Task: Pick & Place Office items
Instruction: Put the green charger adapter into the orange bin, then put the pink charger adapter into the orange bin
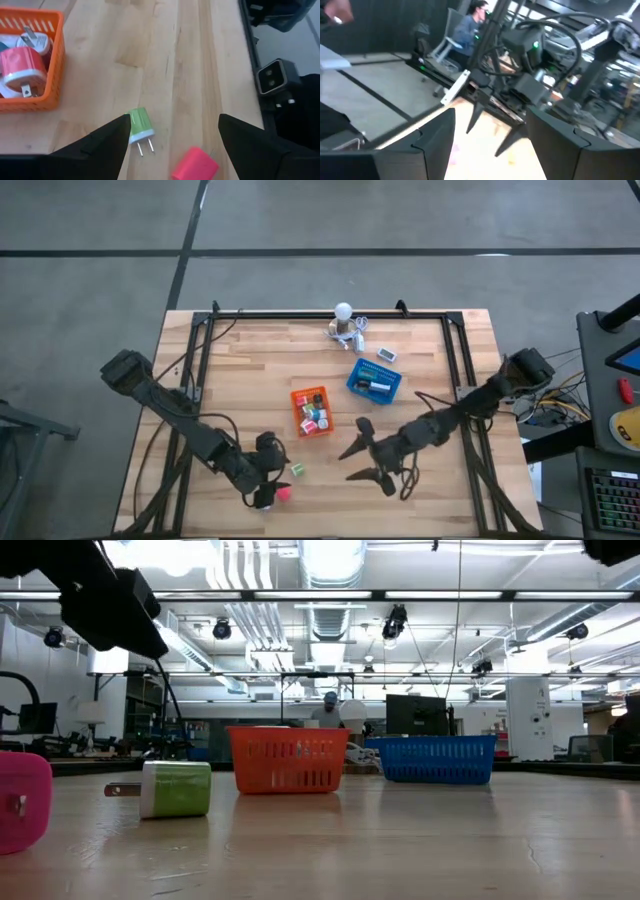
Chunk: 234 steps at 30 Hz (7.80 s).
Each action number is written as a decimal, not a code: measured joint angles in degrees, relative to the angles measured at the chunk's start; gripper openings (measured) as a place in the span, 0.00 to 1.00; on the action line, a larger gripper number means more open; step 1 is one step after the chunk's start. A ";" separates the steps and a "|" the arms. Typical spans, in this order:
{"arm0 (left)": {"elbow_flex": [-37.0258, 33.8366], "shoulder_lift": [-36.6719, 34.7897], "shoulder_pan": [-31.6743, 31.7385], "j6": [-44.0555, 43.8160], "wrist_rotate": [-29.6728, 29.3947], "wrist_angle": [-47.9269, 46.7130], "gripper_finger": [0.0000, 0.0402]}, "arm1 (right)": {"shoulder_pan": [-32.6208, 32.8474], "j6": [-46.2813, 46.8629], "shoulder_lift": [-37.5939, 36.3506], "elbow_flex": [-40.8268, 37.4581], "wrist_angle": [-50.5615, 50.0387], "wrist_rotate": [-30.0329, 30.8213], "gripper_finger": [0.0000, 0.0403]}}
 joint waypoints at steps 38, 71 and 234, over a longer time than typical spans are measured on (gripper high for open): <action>14.72 19.42 8.56 -3.03 12.47 -15.71 0.77 | 7.41 1.37 -9.09 -11.21 -0.26 18.13 0.60; 14.84 19.95 8.94 -3.00 9.67 -17.42 0.30 | 7.38 2.15 -9.07 -11.39 -0.17 19.64 0.56; 3.72 -3.20 37.50 37.99 14.20 -10.73 0.71 | -0.90 8.02 -8.89 -20.04 7.20 10.50 0.56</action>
